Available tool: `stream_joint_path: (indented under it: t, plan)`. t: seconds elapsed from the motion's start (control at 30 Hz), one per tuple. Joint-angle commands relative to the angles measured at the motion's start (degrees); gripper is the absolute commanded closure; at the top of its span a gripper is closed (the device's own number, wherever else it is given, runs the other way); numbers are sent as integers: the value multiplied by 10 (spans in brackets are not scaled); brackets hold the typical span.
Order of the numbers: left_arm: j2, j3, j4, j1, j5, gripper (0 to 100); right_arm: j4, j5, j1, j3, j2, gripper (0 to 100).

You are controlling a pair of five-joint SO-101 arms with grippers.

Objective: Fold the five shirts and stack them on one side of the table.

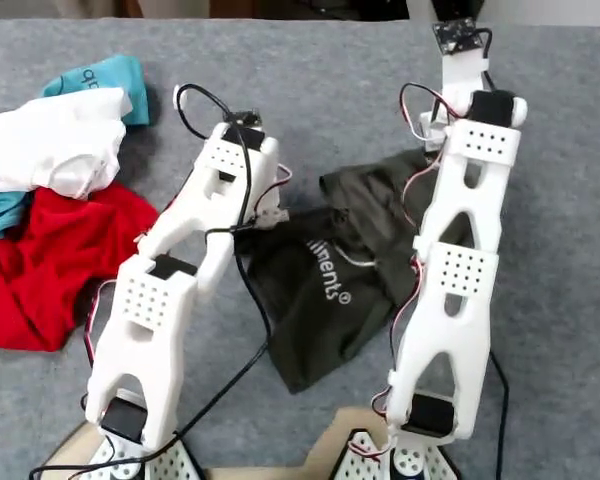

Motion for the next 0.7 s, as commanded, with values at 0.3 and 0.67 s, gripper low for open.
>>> stream_joint_path:
  t: [0.3, 0.67]
  plan:
    - [-1, -8, 90, -56, -73, 981, 108, 105, -125, -33, -73, 929]
    - [0, -5, 43, -91, 46, 981, 101, 120, -265, 155, -82, 797]
